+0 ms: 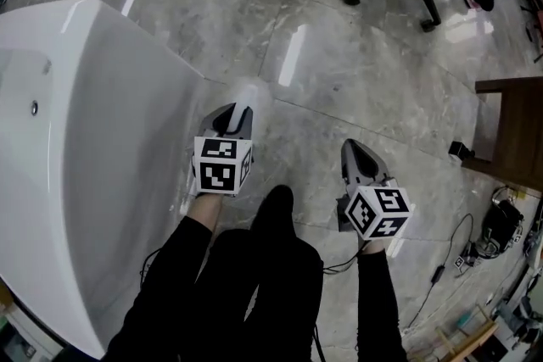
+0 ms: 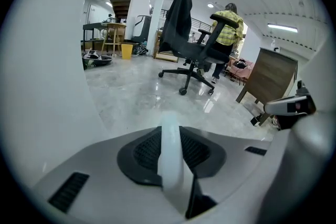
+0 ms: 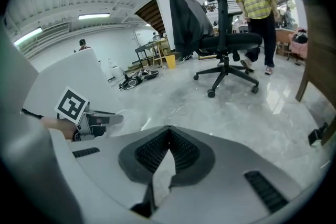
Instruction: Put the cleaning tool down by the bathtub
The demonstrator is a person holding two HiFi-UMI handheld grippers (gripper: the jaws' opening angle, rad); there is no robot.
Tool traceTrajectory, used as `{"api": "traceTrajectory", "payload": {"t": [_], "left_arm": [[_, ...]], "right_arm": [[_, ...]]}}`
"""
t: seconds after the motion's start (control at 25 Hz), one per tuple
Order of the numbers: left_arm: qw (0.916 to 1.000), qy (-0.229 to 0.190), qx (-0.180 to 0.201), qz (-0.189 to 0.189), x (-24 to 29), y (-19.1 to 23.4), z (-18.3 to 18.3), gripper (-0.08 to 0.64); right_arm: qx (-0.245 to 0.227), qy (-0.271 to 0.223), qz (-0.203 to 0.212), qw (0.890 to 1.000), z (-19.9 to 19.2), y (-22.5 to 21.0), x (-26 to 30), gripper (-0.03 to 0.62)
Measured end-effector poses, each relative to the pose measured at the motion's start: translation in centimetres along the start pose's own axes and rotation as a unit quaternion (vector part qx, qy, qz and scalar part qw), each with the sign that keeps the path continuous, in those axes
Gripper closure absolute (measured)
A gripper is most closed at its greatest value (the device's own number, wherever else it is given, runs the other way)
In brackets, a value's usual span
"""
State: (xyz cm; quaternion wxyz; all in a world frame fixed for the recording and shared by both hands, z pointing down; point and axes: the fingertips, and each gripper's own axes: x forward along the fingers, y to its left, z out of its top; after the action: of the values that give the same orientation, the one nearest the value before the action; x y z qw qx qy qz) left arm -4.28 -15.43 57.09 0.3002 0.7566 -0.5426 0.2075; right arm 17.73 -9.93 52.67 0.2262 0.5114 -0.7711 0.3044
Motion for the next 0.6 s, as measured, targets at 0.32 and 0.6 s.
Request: {"api": "traceTrajectory", "payload": {"t": [0.32, 0.6], "left_arm": [[1.0, 0.004, 0.004, 0.003, 3.8, 1.7, -3.5, 0.46], [0.9999, 0.004, 0.01, 0.0, 6.5, 2.5, -5.5, 0.46]], "right_arm": [[-0.006, -0.004, 0.007, 1.0, -2.2, -1.2, 4.6, 0.591], [-0.011, -0.011, 0.007, 1.0, -3.3, -2.2, 7.2, 0.591]]}}
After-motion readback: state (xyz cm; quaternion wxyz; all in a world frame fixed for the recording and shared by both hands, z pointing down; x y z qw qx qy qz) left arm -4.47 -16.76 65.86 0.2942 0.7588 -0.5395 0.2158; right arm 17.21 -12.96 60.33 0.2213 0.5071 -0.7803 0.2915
